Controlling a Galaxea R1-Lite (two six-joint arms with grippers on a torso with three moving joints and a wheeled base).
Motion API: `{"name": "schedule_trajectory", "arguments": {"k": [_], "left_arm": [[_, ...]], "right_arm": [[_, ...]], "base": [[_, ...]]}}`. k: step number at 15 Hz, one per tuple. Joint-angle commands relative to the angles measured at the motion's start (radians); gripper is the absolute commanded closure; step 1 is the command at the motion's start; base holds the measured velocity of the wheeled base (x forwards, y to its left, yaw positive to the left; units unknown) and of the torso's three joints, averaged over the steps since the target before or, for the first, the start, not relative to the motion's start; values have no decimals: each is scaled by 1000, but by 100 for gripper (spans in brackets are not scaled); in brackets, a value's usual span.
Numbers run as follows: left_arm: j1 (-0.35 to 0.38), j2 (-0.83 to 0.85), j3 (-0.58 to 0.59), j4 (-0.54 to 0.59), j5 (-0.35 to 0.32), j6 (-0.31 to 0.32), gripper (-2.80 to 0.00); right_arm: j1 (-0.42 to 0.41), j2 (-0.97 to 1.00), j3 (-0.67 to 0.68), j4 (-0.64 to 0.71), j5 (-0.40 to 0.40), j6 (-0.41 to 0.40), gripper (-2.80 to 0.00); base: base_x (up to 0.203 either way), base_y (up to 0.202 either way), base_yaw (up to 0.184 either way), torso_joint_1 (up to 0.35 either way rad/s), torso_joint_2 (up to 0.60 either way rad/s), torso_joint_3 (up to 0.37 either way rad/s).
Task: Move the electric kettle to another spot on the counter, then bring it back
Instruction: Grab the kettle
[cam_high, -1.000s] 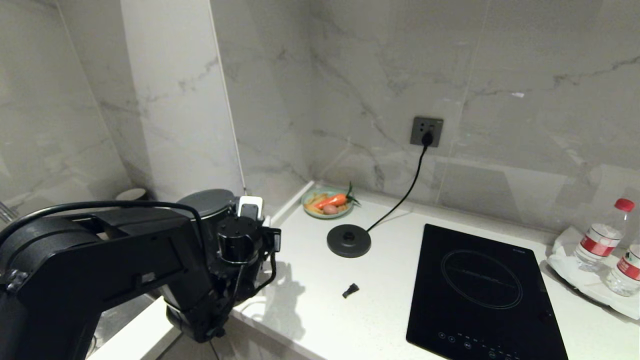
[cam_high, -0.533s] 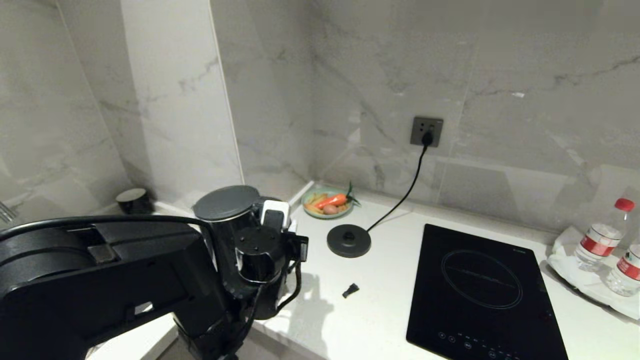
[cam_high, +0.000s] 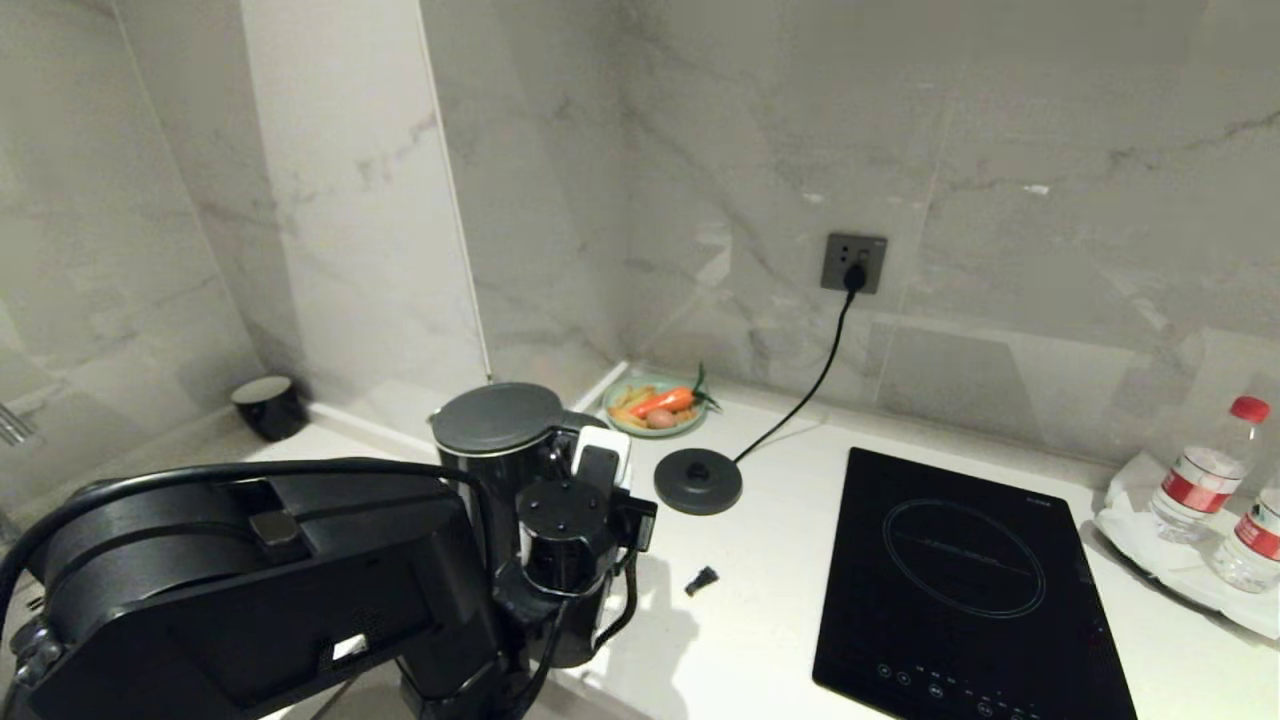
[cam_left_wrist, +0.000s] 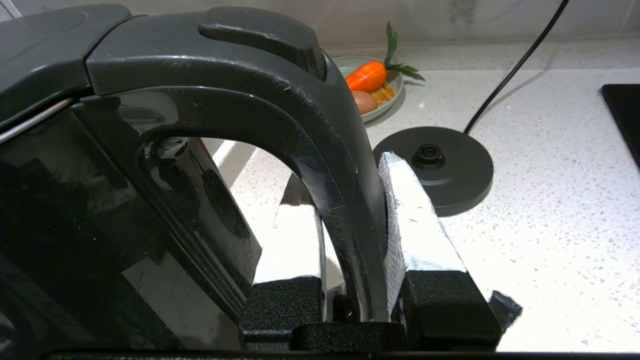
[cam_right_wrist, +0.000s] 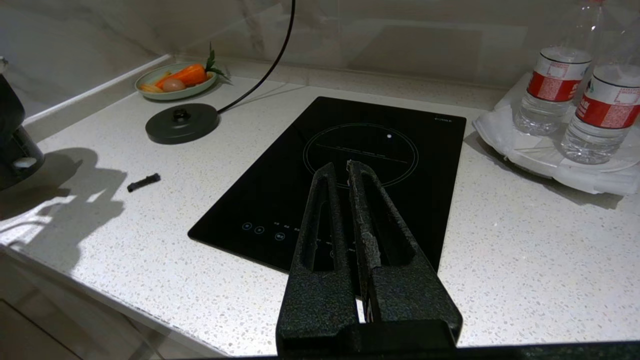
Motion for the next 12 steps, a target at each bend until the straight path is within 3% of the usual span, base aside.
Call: {"name": "schedule_trajectory", "arguments": {"k": [1, 12], "left_arm": [[-18, 3, -1, -6, 9, 2, 0], [-17, -33, 8, -2, 44, 3, 0]], "right_arm": [[0, 2, 0, 0, 0, -1, 0], [0, 2, 5, -14, 1, -3, 0]], "base": [[0, 0, 0, 0, 0, 0], [0, 0, 0, 0, 0, 0]]}}
